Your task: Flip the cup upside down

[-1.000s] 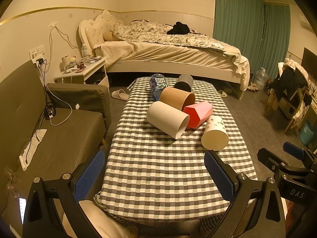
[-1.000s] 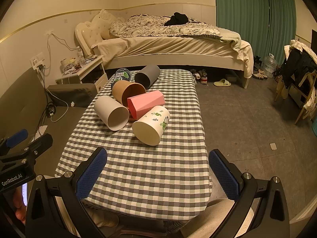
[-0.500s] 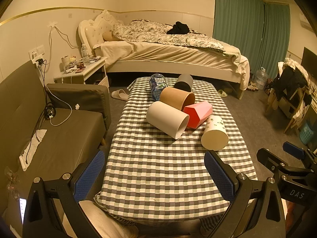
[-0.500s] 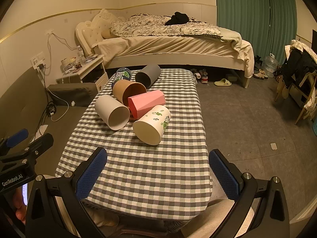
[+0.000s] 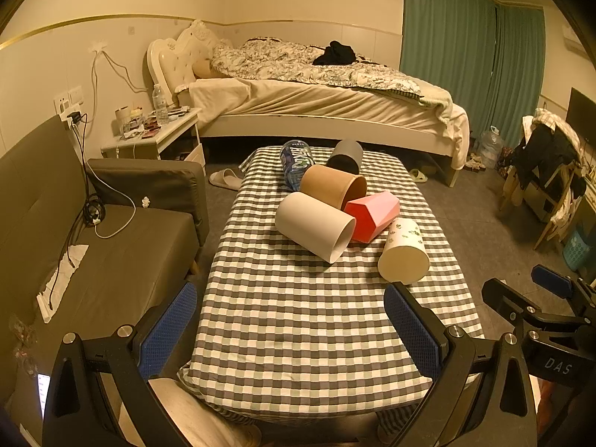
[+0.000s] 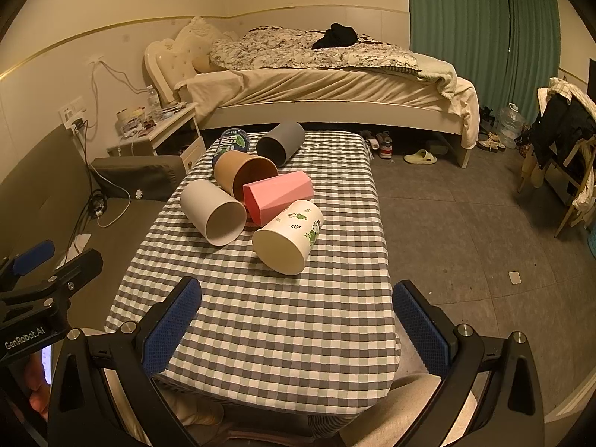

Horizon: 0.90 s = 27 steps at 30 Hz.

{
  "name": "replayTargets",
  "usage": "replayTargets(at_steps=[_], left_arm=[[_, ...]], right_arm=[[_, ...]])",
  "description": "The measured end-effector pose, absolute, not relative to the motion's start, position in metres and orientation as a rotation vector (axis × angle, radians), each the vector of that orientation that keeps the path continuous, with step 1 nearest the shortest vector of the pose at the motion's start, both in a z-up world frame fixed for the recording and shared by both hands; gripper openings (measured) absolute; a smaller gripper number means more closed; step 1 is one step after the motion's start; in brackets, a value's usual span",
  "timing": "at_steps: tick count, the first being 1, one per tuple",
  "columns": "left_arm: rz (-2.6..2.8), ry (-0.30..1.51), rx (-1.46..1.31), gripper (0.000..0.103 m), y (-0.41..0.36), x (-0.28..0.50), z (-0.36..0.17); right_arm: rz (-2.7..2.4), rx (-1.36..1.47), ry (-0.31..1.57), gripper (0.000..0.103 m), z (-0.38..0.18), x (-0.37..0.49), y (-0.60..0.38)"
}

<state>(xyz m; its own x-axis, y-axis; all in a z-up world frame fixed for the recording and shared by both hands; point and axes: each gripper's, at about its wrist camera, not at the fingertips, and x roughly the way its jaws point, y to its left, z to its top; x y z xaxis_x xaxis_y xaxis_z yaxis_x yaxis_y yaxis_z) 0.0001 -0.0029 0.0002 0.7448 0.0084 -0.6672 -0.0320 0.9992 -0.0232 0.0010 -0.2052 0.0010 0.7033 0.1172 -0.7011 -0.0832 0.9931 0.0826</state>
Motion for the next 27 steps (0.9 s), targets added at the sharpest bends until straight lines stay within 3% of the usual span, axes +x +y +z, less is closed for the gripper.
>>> replayTargets(at_steps=[27], left_arm=[[0.046,0.757,-0.048,0.103,0.005,0.019,-0.001]], right_arm=[[0.141,0.028,0.804,0.103,0.007,0.016,-0.201]])
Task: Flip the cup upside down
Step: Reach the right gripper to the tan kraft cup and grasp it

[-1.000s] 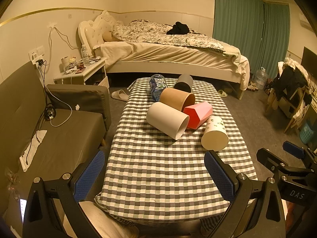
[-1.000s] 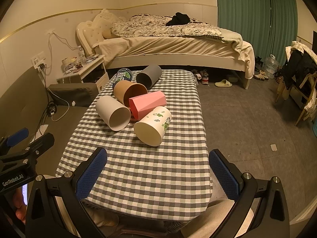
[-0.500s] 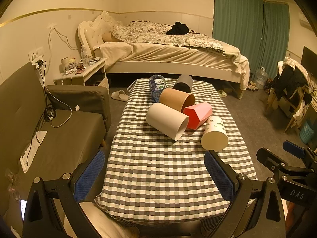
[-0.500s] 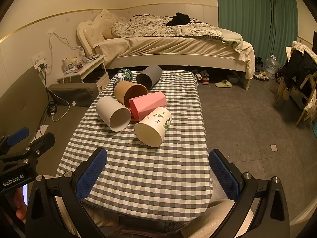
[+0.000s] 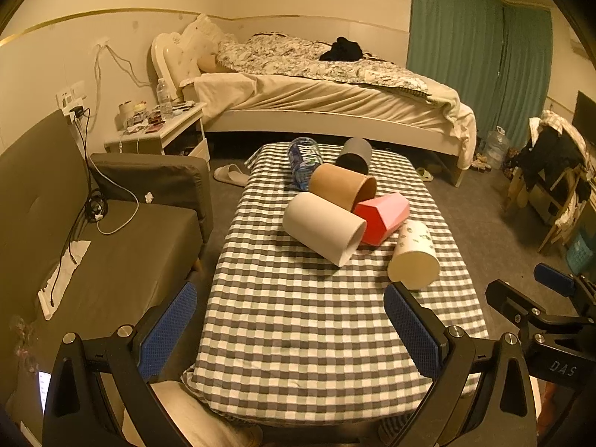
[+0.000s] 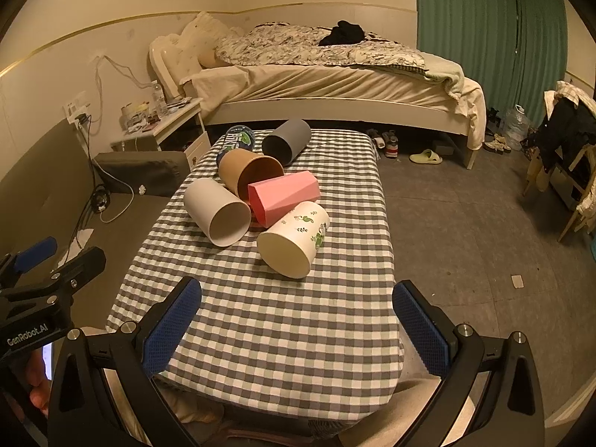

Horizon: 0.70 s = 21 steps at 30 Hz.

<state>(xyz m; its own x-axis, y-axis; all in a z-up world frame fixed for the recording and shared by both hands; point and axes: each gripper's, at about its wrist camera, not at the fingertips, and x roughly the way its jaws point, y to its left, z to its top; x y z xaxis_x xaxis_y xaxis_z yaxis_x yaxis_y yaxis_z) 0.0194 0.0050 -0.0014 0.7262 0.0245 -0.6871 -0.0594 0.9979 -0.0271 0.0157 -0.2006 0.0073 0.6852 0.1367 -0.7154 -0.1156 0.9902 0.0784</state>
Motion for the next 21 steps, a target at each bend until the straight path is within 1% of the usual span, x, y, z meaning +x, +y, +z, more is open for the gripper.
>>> replayTargets(at_steps=[5,11,16,21], left_arm=[[0.08,0.783,-0.069,0.103,0.021,0.044,-0.009],[0.138,0.828,-0.107,0.103,0.049,0.085,-0.028],[0.193,0.871,-0.132,0.103,0.073,0.124,-0.051],[0.235,0.909,-0.148,0.103,0.094,0.153,-0.072]], right_arm=[[0.186,-0.017,0.82,0.103,0.01,0.04,-0.19],[0.291,-0.133,0.849,0.103,0.01,0.101,-0.159],[0.363,-0.158,0.899,0.103,-0.004,0.167,-0.137],[0.407,-0.207,0.979,0.103,-0.033,0.239,-0.115]])
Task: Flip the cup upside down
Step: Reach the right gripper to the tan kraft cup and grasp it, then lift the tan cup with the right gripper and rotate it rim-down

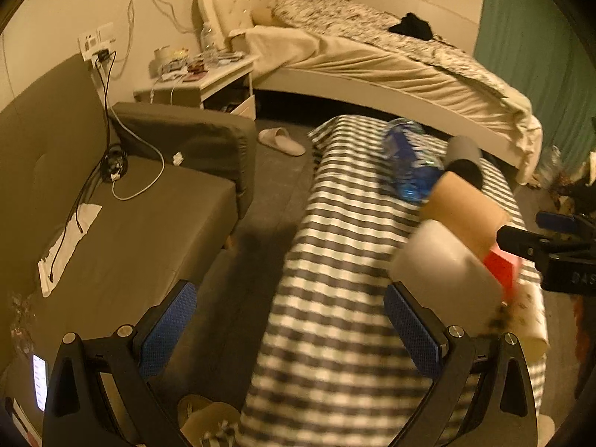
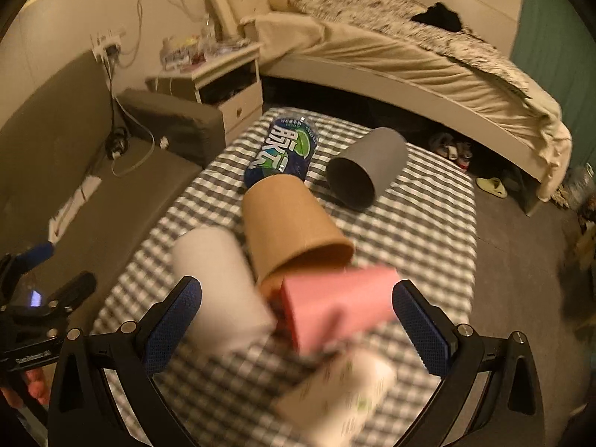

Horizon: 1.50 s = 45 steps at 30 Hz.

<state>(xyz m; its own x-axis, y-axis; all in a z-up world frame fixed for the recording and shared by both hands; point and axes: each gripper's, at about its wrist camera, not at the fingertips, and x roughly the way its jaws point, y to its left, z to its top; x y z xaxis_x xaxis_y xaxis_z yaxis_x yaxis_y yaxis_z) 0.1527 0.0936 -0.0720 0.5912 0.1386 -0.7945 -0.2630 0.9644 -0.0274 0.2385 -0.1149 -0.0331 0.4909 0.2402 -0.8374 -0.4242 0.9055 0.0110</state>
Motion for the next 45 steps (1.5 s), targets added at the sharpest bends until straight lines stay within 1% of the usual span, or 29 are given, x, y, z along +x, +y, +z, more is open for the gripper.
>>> replayTargets(at_steps=[4,10,16,17,18,21,22,29,35,40,45], left_arm=[[0.244,0.933,-0.154,0.103,0.103,0.168,-0.086],[0.239,0.967,-0.152,0.103,0.105,0.183,-0.104],[0.234,0.986,-0.155,0.103,0.105,0.186,-0.11],[0.234,0.988,-0.157,0.103,0.105,0.186,-0.11],[0.235,0.986,-0.157,0.103,0.105,0.185,-0.109],[0.237,0.98,-0.159,0.103,0.106,0.183,-0.105],[0.237,0.977,-0.162,0.103,0.105,0.182,-0.103],[0.229,0.94,-0.177,0.103,0.105,0.168,-0.081],[0.214,0.867,-0.177,0.103,0.1,0.144,-0.044],[0.196,0.82,-0.172,0.103,0.097,0.118,-0.02],[0.169,0.804,-0.16,0.103,0.094,0.083,-0.011]], right_arm=[[0.439,-0.273,1.049,0.103,-0.061,0.276,-0.099],[0.485,-0.3,1.103,0.103,-0.083,0.3,-0.09],[0.508,-0.32,1.149,0.096,-0.099,0.315,-0.083],[0.511,-0.321,1.155,0.092,-0.101,0.316,-0.082],[0.521,-0.324,1.166,0.092,-0.103,0.317,-0.079],[0.524,-0.357,1.149,0.087,-0.103,0.313,-0.073],[0.523,-0.35,1.141,0.083,-0.101,0.313,-0.073],[0.479,-0.314,1.056,0.082,-0.062,0.298,-0.076],[0.434,-0.265,0.97,0.082,-0.003,0.276,-0.086],[0.376,-0.229,0.932,0.082,0.04,0.236,-0.096],[0.3,-0.19,0.947,0.083,0.056,0.183,-0.108]])
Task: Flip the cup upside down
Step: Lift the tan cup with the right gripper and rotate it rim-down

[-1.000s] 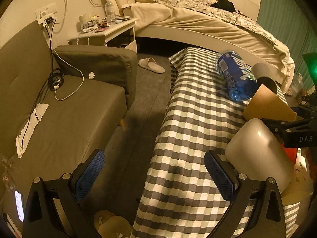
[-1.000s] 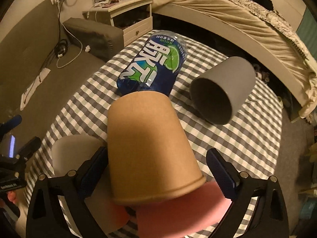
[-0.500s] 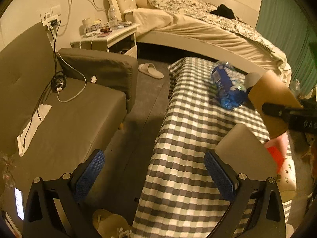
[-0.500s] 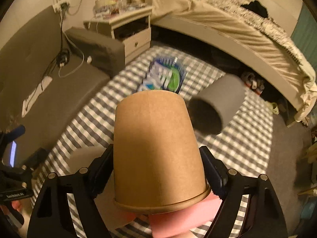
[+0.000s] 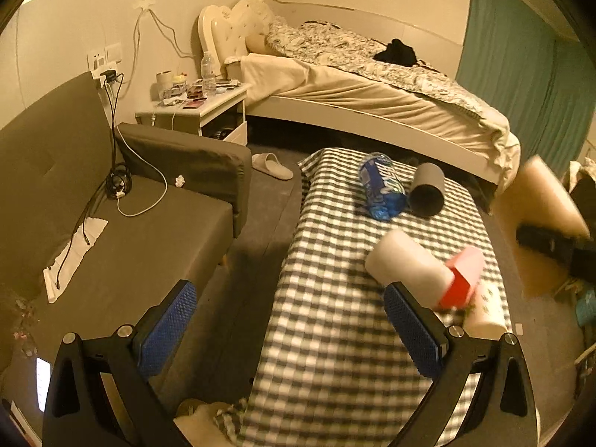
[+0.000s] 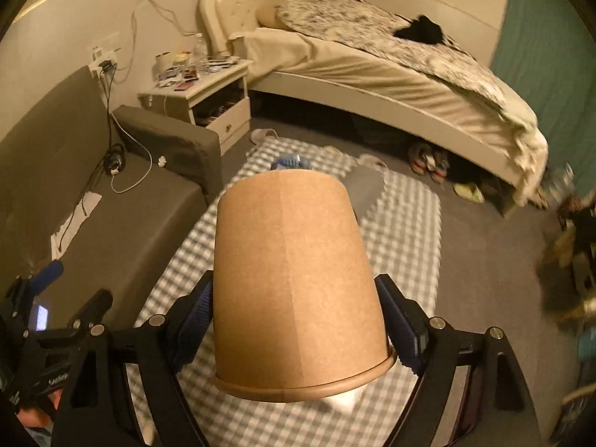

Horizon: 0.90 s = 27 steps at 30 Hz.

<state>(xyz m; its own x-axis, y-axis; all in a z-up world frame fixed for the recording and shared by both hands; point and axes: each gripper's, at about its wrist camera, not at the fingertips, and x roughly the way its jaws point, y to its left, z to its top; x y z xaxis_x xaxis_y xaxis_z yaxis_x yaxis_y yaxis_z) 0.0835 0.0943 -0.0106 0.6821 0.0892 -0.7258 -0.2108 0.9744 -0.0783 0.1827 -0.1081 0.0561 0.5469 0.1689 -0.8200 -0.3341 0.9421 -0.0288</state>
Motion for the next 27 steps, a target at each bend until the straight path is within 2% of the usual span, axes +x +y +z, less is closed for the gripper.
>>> replayTargets(at_steps=[7,14,27], left_arm=[[0.166,0.803,-0.135,0.103,0.098,0.04,-0.015],[0.172,0.832,-0.116,0.103,0.097,0.014,-0.034],[0.15,0.873,-0.066,0.103,0.061,0.013,-0.041]], right_arm=[[0.184,-0.126,1.061,0.083,0.008,0.104,-0.116],[0.08,-0.071,1.127,0.083,-0.059,0.074,-0.123],[0.057,-0.049,1.106,0.083,-0.093,0.06,-0.125]])
